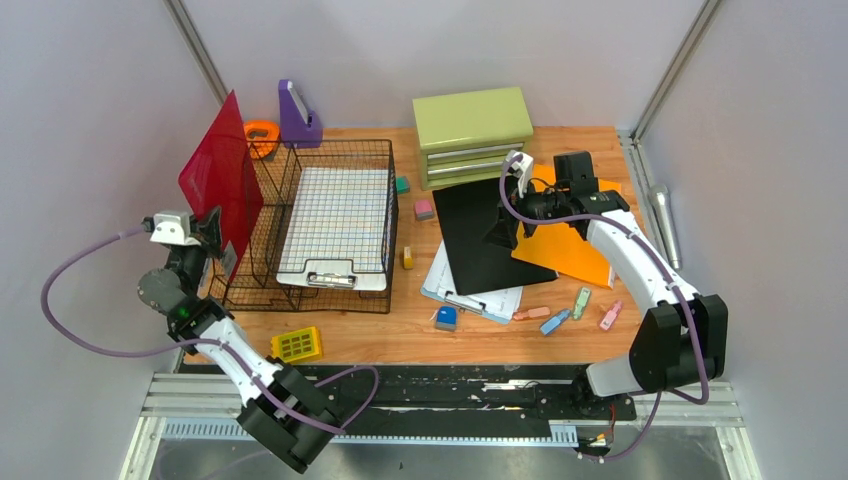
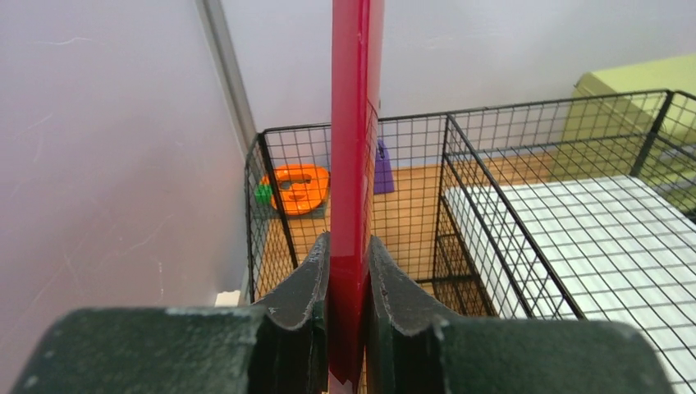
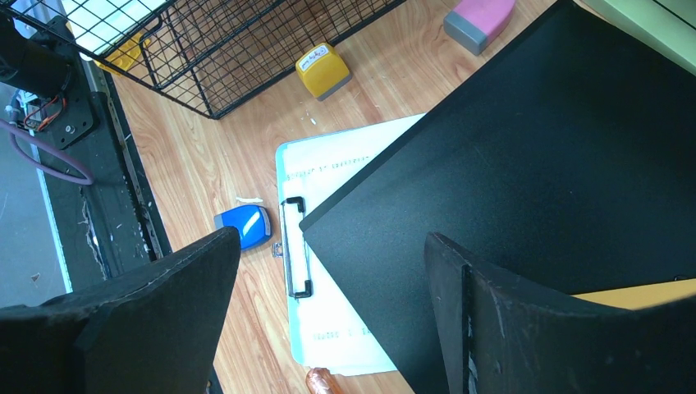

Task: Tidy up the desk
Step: Place the folder in the storage box.

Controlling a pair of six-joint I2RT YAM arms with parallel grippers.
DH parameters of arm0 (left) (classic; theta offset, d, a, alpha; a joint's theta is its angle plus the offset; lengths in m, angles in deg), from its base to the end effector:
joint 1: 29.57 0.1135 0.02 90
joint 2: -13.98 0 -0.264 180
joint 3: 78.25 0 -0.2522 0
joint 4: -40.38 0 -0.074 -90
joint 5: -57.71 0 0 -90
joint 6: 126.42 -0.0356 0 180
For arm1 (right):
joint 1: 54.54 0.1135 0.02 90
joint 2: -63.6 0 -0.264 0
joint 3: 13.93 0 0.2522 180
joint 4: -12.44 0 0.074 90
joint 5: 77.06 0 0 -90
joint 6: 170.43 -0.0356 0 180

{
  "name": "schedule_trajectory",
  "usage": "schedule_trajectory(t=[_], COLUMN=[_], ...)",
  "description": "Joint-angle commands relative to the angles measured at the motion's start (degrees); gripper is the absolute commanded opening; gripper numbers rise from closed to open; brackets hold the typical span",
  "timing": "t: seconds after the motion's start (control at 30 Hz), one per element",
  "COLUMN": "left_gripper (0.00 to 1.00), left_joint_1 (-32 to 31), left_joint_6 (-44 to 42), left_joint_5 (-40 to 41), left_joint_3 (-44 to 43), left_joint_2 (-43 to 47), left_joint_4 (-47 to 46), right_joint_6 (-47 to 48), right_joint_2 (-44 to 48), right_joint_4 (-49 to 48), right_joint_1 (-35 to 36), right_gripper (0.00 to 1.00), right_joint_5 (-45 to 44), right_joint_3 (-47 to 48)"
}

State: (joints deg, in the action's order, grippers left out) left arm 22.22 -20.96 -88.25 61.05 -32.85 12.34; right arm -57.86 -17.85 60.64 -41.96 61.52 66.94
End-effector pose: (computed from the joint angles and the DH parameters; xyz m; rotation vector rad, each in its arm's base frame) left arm 0.1328 0.1211 0.3142 0.1080 1.3562 -0.0464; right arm 0.2843 0.0908 0.2986 -1.0233 1.9905 0.9198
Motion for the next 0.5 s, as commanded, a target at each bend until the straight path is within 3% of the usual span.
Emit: schedule_trajectory(t=[0.0, 0.47], left_gripper=[0.0, 0.0], left_joint_1=[0.2, 1.0], left_joint_6=[2.8, 1.6], left_joint_5=[7.7, 19.1], left_joint_3=[1.4, 8.6], left_joint_2=[2.2, 5.9], left_joint_4=[-7.9, -12.3], right_joint_6=[0.7, 1.1], right_joint_2=[0.0, -0.4], right_joint_4=[-2.3, -2.4], right_joint_1=[0.2, 0.3], right_gripper=[0.83, 0.83], right_joint_5=[2.0, 2.1], right_joint_3=[1.0, 0.6])
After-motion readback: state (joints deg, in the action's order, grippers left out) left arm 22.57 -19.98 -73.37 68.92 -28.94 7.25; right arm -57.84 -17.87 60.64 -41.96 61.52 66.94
